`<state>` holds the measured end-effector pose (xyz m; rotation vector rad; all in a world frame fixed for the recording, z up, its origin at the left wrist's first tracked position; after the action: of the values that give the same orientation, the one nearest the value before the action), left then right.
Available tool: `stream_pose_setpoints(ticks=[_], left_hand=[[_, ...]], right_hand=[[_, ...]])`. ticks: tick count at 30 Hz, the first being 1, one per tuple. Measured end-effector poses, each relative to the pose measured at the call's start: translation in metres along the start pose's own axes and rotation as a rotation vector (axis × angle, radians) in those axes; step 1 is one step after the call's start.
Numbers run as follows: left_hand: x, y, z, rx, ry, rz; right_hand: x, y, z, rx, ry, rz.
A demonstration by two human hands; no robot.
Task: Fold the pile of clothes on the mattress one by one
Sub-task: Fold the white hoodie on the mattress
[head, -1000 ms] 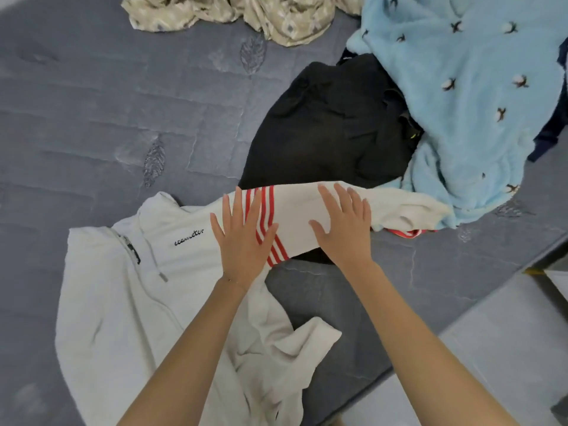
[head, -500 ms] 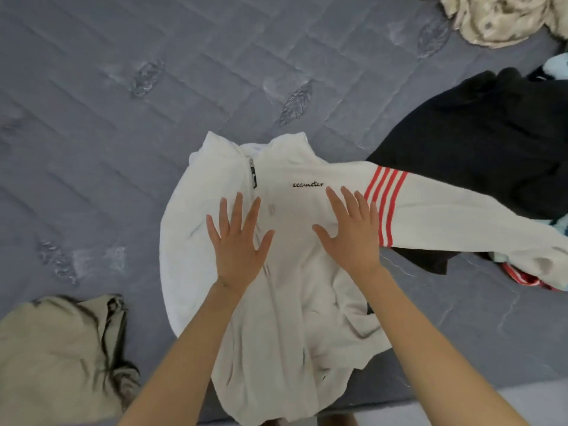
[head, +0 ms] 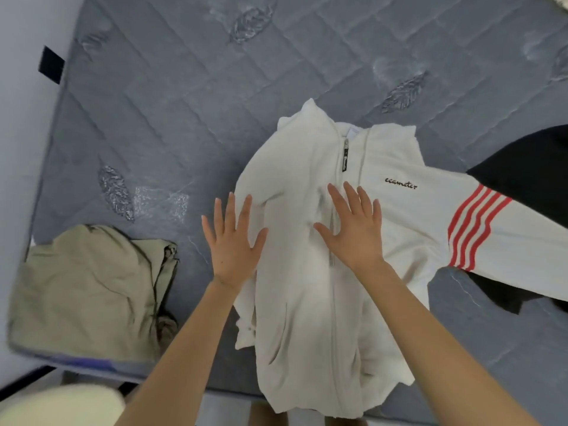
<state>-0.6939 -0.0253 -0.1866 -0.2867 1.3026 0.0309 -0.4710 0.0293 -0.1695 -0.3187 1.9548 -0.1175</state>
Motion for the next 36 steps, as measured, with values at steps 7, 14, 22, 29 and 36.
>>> stream_pose_setpoints(ticks=[7,14,22,29,36], left_hand=[[0.036,0.010,-0.059,-0.272,-0.391,-0.088],[0.047,0.014,-0.069,-0.246,-0.789,-0.068],[0.075,0.012,-0.078,-0.520,-1.042,-0.161],[0.038,0.024,-0.077,-0.279,-0.907,-0.076],[0.032,0.021,-0.085,-0.412,-1.202,-0.167]], right_hand=[[0.046,0.024,-0.049,-0.085,0.035,-0.060],[0.094,0.036,-0.087,-0.178,0.167,-0.132],[0.115,0.044,-0.109,-0.098,0.300,-0.192],[0.113,0.056,-0.168,-0.512,0.100,-0.389],[0.102,0.077,-0.171,-0.544,0.121,-0.278]])
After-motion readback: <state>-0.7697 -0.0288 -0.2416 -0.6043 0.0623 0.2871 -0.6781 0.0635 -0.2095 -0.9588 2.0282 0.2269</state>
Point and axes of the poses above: each hand's wrist, its own y-axis towards the middle knuckle, its own x-axis out of the palm, z = x × y, the point moved 10 cm from there along y, towards the middle knuckle
